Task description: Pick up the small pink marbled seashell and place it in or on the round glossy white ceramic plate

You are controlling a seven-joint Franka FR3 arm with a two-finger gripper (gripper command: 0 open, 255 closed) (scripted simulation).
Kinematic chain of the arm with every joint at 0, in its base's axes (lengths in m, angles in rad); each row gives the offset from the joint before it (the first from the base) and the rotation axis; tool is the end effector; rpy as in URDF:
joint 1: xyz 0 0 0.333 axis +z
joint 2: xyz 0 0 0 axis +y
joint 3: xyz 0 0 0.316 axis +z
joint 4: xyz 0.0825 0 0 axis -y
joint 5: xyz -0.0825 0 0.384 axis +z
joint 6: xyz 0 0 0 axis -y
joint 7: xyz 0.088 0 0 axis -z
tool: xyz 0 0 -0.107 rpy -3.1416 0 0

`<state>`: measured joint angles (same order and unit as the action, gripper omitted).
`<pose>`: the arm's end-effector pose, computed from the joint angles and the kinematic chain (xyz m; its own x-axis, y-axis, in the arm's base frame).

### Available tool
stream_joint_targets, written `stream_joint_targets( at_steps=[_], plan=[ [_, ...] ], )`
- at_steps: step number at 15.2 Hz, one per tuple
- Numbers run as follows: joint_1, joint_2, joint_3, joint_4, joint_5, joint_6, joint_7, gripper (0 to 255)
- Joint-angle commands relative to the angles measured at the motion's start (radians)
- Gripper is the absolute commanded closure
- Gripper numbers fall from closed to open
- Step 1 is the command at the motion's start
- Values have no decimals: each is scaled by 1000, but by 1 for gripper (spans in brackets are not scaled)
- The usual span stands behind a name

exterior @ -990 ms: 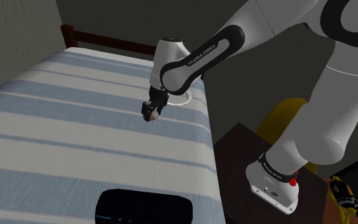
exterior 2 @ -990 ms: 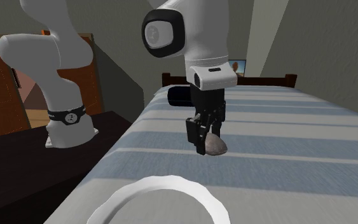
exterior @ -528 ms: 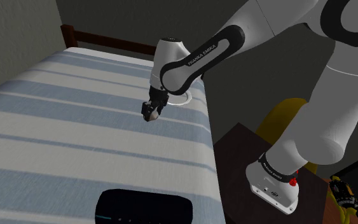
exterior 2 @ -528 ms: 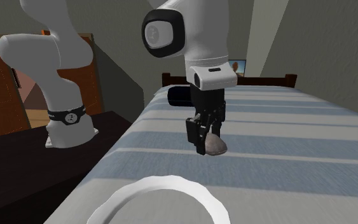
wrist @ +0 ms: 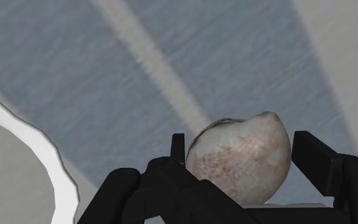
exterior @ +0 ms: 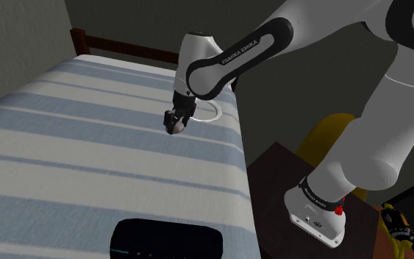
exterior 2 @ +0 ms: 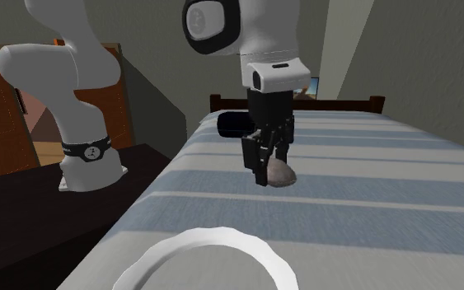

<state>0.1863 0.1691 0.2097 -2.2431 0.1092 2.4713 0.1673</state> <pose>0.5042 0.2100 0.2997 0.9897 0.1384 0.0378 0.1419 -0.9831 -0.1156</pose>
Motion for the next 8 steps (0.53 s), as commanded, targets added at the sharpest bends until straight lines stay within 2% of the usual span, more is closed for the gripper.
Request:
stream_joint_targets(
  at_steps=[1,8],
  plan=[
    [-1,-21,1,4,3,-26,0,255],
    [-5,-84,2,33,11,-115,1,255]
  ],
)
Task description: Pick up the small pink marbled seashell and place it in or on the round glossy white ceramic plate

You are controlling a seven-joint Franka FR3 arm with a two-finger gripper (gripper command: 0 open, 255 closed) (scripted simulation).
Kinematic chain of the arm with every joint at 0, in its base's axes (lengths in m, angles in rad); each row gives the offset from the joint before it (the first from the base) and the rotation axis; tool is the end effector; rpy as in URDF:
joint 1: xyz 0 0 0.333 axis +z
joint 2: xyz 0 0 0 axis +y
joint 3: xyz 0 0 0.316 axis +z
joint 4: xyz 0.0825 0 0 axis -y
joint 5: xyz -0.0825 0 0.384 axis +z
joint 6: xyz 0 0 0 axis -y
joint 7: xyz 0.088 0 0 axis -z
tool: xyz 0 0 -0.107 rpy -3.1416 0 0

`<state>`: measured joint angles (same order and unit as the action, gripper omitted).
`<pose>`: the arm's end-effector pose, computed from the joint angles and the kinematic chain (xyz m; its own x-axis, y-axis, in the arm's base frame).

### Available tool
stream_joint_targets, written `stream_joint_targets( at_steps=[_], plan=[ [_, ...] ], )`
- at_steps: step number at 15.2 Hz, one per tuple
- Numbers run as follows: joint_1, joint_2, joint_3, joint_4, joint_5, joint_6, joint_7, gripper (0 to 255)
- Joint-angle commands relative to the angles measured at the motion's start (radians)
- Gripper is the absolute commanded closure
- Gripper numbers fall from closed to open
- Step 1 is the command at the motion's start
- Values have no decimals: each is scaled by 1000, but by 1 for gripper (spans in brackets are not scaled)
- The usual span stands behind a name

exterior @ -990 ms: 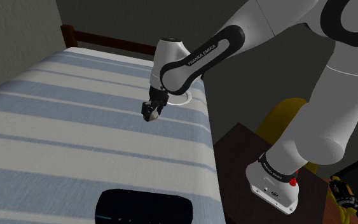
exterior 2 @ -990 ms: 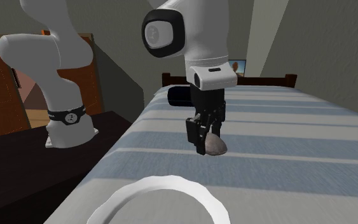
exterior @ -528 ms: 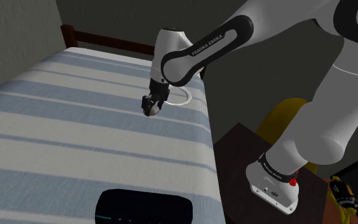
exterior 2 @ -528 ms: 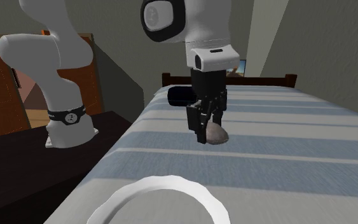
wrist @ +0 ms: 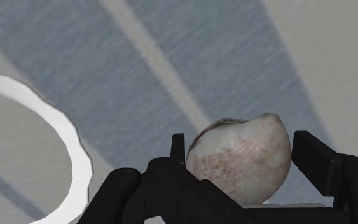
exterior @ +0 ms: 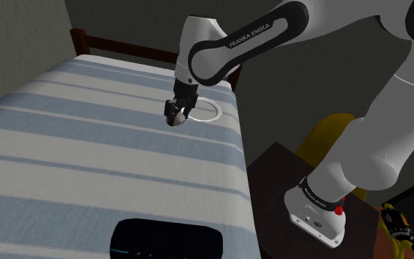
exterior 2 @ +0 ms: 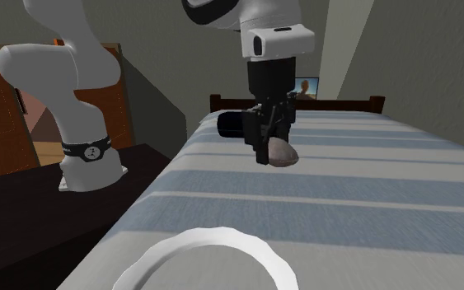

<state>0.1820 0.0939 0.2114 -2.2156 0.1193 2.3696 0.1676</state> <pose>0.5036 0.2098 0.3420 0.9896 0.1386 0.0379 0.1421 -0.9831 -0.1156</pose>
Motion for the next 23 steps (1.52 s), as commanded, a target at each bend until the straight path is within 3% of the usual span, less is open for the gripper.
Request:
stream_joint_targets(
  at_steps=[1,11,19,23],
  plan=[
    [-1,-16,0,10,2,-27,1,255],
    [-121,-9,-99,38,22,-71,-228,255],
    [-232,66,-186,149,29,-130,-426,255],
    [-232,96,-185,129,34,-81,-433,255]
  ],
)
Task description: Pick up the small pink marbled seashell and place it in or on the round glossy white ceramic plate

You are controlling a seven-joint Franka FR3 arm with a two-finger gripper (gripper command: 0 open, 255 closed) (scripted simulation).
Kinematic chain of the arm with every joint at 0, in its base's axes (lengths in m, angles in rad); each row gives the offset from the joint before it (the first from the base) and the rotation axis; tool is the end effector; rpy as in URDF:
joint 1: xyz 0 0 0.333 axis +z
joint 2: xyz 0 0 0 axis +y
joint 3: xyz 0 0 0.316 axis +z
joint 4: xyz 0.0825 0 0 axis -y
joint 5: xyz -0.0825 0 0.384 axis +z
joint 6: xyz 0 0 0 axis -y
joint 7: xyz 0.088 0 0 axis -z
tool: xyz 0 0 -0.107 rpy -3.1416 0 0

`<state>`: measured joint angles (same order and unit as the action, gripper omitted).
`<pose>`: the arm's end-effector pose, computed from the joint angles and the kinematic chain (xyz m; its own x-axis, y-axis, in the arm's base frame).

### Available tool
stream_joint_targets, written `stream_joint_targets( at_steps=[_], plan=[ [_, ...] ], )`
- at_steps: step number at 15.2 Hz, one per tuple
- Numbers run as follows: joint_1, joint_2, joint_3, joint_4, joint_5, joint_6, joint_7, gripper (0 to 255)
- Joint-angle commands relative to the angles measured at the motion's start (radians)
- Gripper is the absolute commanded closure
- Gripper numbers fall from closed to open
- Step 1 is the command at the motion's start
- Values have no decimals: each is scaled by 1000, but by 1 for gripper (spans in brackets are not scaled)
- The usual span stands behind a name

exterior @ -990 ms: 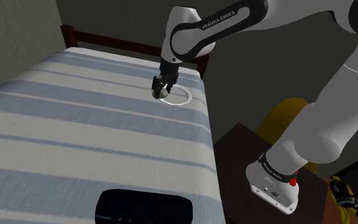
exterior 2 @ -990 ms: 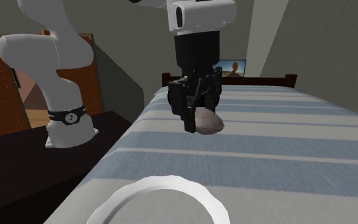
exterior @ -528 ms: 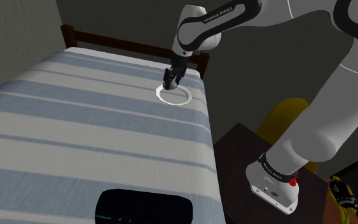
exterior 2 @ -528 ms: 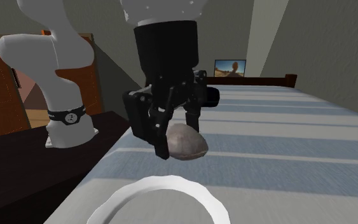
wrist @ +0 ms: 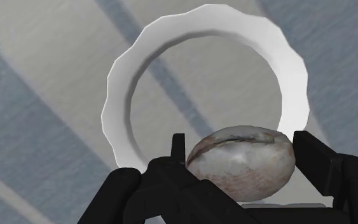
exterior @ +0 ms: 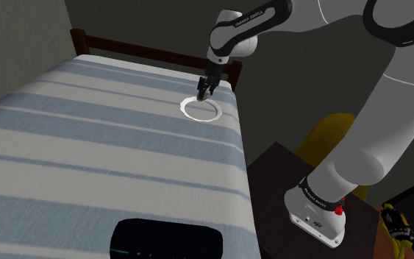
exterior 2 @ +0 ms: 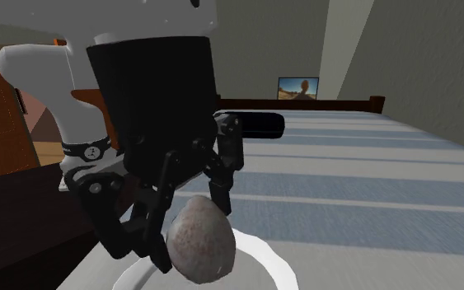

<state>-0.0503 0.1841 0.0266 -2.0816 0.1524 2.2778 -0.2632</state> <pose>0.5761 -0.0103 0.3404 0.9897 0.1379 0.0373 0.1413 -0.9832 -0.1157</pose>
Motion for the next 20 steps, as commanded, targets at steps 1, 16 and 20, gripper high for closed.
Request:
stream_joint_targets(
  at_steps=[1,16,20],
  plan=[
    [0,13,1,-9,2,23,-4,255],
    [0,88,4,-37,15,125,-22,255],
    [0,88,4,-37,15,125,-22,0]
  ],
)
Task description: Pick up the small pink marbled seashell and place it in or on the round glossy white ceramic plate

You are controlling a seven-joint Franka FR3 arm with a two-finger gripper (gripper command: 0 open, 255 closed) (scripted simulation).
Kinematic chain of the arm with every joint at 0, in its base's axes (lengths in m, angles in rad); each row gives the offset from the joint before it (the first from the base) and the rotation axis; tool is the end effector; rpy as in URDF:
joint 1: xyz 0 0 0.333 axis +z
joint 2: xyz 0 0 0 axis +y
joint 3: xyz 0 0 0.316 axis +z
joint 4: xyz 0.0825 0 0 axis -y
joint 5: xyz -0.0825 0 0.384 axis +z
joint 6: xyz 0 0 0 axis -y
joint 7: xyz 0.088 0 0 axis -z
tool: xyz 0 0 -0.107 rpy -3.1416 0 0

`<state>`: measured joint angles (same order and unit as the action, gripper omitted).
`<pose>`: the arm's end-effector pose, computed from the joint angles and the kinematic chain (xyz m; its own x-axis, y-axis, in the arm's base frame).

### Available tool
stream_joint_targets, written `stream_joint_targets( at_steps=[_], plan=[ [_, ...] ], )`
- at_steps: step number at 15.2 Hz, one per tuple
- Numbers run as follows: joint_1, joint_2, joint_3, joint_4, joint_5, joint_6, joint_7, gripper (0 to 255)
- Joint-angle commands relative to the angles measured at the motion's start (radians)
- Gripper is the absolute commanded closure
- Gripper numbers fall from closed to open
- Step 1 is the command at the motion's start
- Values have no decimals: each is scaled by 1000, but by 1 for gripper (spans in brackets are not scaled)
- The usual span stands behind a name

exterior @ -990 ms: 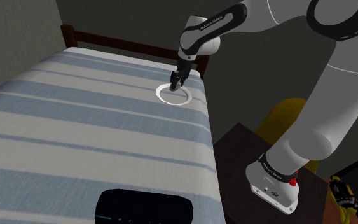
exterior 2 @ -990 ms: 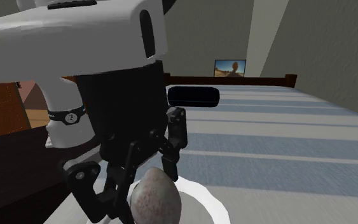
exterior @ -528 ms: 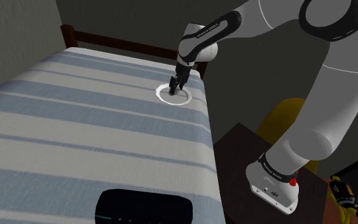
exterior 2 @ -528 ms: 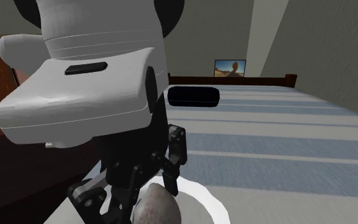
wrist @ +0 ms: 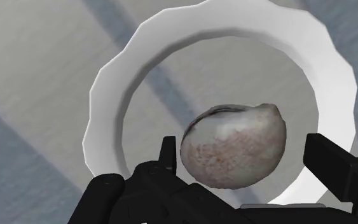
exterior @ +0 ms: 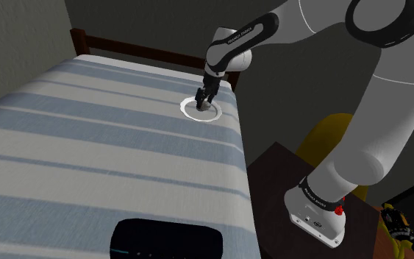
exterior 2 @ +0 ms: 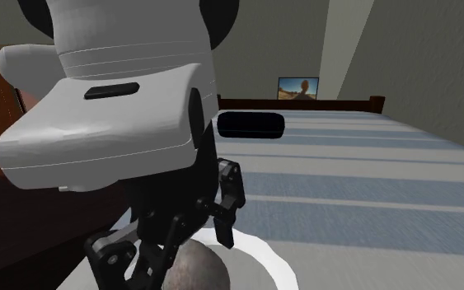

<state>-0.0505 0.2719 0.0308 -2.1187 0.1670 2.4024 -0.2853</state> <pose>0.5759 -0.0104 0.2850 0.9896 0.1388 0.0380 0.1423 -0.9831 -0.1156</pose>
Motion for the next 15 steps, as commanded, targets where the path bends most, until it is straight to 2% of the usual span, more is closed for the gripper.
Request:
stream_joint_targets(
  at_steps=[1,4,8,15],
  plan=[
    [0,0,0,0,0,0,0,0],
    [0,0,0,0,0,0,0,0],
    [-7,-82,-8,28,-12,-111,8,0],
    [-7,-82,-8,28,-12,-111,8,0]
  ],
)
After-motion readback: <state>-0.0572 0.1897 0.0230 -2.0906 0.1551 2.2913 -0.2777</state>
